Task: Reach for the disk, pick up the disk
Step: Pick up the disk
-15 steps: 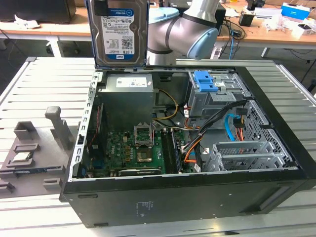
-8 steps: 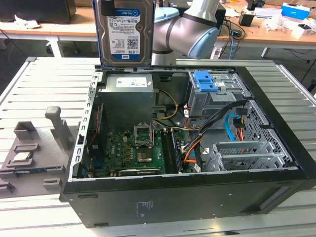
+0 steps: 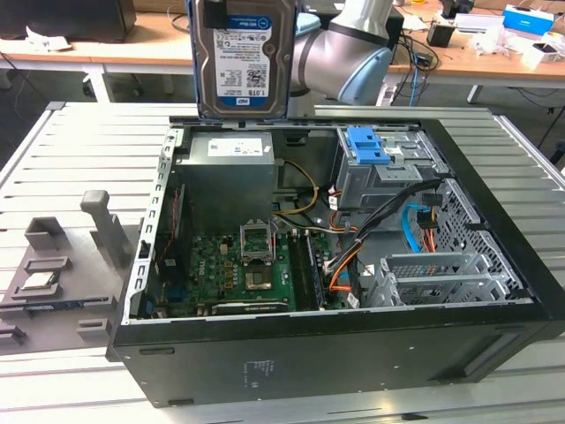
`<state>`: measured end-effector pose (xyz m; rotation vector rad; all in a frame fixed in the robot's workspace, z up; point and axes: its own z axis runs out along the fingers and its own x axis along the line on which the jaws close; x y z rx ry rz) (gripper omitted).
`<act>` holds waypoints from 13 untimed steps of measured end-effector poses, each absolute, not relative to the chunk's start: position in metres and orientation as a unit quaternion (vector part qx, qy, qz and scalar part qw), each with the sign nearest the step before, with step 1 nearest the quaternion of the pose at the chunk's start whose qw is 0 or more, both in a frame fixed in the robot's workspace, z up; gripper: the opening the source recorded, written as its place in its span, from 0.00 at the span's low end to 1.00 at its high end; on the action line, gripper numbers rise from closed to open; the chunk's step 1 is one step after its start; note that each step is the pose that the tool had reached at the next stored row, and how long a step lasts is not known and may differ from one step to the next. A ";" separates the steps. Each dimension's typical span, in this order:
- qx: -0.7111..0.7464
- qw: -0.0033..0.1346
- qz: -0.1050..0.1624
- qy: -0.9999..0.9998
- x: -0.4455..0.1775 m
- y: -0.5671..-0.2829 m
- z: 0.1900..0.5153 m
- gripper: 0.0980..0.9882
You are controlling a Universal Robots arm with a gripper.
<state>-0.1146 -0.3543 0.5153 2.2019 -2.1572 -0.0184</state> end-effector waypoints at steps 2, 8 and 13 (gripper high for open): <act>0.714 0.030 -0.006 -0.700 -0.112 -0.354 0.515 0.30; 0.714 0.030 -0.006 -0.700 -0.109 -0.358 0.515 0.30; 0.714 0.029 -0.006 -0.700 -0.109 -0.364 0.515 0.30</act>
